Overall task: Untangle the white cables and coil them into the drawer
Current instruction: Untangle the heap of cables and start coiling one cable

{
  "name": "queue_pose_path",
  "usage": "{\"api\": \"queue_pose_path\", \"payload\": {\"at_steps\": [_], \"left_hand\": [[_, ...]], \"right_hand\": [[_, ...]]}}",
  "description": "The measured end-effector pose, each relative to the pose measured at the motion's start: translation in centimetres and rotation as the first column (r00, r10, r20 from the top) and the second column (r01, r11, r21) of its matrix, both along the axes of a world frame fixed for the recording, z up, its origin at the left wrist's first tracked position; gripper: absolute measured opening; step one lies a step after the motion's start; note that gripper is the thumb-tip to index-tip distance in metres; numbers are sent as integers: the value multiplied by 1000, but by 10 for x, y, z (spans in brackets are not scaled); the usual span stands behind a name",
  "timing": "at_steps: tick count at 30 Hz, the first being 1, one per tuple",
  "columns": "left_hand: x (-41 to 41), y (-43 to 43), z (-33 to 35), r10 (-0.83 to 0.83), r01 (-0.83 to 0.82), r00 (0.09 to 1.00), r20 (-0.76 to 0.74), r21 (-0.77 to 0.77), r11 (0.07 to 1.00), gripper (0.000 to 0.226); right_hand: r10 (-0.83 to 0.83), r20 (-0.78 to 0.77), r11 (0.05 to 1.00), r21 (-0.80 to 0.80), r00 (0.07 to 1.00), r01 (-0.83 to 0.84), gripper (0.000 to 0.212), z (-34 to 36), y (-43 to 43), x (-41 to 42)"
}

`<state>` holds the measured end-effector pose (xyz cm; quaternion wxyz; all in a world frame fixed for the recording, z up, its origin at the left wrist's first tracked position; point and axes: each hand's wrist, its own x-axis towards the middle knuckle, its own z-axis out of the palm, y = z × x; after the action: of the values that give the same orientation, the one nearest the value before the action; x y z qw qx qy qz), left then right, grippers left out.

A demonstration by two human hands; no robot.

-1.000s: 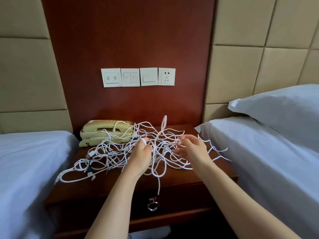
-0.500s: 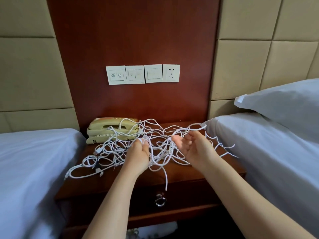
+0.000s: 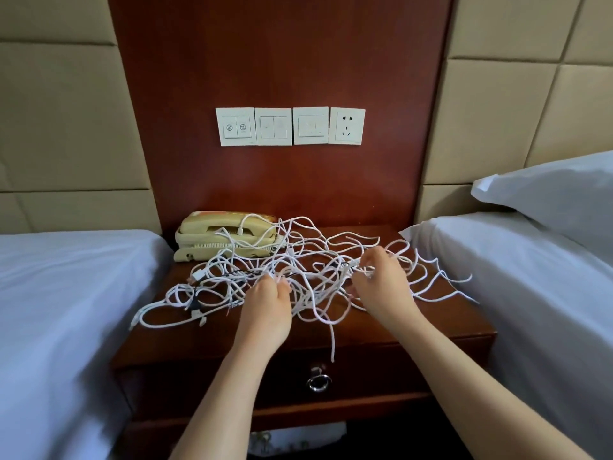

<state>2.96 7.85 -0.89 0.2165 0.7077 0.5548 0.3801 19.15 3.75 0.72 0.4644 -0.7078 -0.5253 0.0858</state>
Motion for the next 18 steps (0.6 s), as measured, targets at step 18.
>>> {"api": "queue_pose_path", "payload": {"at_steps": [18], "left_hand": [[-3, -1, 4, 76, -75, 997, 24, -19, 997, 30]], "right_hand": [[387, -358, 922, 138, 849, -362, 20, 16, -13, -17]]}}
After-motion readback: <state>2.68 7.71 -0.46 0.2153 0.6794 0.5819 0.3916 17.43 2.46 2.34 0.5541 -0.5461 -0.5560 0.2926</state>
